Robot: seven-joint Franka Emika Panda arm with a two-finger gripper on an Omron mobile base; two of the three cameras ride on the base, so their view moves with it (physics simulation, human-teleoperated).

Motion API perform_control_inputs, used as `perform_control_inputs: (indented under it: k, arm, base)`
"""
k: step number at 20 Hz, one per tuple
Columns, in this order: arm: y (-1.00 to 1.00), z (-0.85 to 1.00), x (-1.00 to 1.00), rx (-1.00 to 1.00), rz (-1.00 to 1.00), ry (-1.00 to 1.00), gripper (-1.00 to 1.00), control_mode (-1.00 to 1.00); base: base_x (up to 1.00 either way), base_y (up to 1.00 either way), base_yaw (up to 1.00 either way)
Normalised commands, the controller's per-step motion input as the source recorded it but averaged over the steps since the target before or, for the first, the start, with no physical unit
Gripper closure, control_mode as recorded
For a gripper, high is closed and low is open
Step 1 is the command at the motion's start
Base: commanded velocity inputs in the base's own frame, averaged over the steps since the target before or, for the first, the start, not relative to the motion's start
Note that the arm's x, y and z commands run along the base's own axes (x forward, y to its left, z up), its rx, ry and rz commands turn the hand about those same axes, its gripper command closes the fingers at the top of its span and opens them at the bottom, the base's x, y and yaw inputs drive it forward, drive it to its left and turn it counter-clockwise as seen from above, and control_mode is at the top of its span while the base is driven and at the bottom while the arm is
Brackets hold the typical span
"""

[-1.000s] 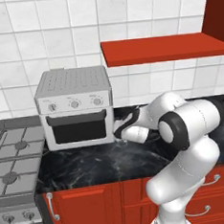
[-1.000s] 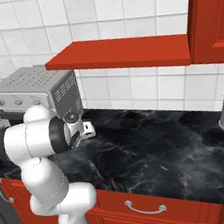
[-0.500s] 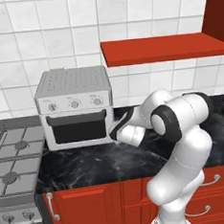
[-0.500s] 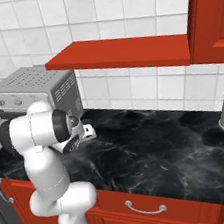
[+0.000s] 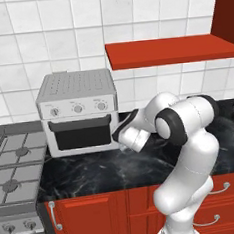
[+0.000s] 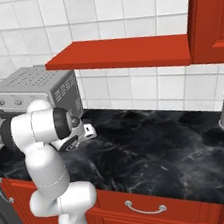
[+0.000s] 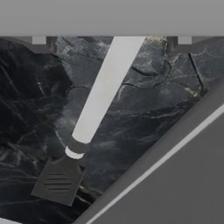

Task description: Put the bell pepper and bell pepper in the pot. Retrieve the spatula and lightly stir the vegetables in the pot.

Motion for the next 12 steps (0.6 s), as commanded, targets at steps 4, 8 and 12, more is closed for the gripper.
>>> perform_control_inputs:
  k: [4,8,12]
  arm:
    - [0.00,-0.20,0.10,0.00,0.00,-0.04,-1.00,-1.00]
    - [0.00,-0.24,0.11,0.00,0.00,-0.04,-1.00,-1.00]
    - [-0.05,-0.36,0.09,0.00,0.00,-0.01,-1.00,-1.00]
  base:
    - [0.00,0.00,0.00]
    - [0.00,0.00,0.00]
    - [0.00,0.00,0.00]
